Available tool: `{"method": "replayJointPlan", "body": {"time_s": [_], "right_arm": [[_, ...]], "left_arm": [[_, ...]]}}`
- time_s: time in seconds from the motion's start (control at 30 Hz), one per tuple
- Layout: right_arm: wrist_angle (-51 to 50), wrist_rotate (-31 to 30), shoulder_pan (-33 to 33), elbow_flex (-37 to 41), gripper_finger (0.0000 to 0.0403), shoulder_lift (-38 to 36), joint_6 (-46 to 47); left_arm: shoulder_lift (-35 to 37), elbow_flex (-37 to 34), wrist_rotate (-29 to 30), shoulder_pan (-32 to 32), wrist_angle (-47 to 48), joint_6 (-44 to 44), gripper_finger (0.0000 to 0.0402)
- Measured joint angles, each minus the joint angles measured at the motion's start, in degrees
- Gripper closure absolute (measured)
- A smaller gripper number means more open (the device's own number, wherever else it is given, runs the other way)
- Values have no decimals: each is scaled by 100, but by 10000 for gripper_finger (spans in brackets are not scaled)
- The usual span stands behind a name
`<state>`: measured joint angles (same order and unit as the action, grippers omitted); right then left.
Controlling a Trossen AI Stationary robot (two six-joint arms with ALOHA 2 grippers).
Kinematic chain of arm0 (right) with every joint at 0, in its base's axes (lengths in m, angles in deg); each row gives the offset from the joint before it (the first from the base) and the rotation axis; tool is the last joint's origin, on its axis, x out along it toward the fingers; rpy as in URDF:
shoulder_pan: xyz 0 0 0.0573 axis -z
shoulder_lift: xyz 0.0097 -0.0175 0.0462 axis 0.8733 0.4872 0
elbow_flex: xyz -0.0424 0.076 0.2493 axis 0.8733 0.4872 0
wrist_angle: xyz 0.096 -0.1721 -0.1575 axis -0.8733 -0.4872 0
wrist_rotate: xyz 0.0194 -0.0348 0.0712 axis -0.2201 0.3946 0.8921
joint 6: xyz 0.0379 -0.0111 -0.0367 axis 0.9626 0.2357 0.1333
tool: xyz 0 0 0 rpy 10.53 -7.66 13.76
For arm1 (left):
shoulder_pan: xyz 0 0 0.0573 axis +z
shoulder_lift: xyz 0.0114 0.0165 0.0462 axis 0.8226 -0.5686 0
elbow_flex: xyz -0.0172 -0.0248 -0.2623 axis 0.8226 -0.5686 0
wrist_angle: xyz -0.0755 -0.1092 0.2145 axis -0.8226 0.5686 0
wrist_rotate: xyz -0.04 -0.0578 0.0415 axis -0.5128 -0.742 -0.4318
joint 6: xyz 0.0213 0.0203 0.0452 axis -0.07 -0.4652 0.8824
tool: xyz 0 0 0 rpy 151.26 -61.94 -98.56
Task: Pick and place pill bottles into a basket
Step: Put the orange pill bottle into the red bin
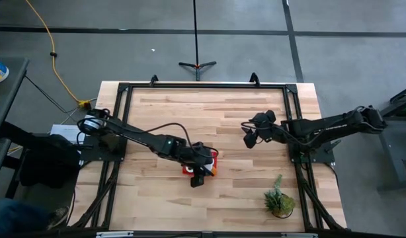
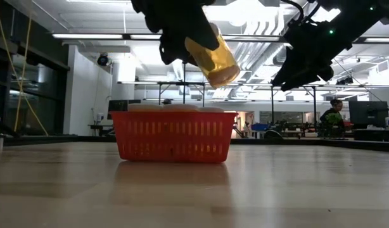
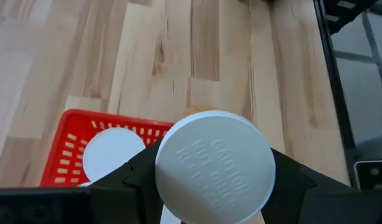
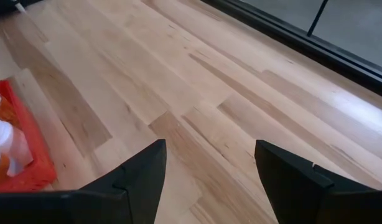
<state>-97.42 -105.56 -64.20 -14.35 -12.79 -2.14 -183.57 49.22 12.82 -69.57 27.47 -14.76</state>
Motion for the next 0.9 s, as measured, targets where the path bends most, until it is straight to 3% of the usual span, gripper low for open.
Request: {"method": "replayJointPlan", "body": {"time_s": [0.27, 0.57, 0.73, 0.9], "right_arm": [[-1, -11, 46, 0, 166, 0, -39], [-2, -11, 46, 0, 167, 0, -78], [-7, -11, 46, 0, 167, 0, -78], [-9, -9, 46, 0, 167, 0, -106]], "left_arm": [[-16, 2, 249, 34, 196, 341, 158], [-16, 2, 266, 39, 102, 489, 173], [-229, -13, 260, 39, 160, 491, 154], [-411, -3, 158, 39, 44, 493, 173]]}}
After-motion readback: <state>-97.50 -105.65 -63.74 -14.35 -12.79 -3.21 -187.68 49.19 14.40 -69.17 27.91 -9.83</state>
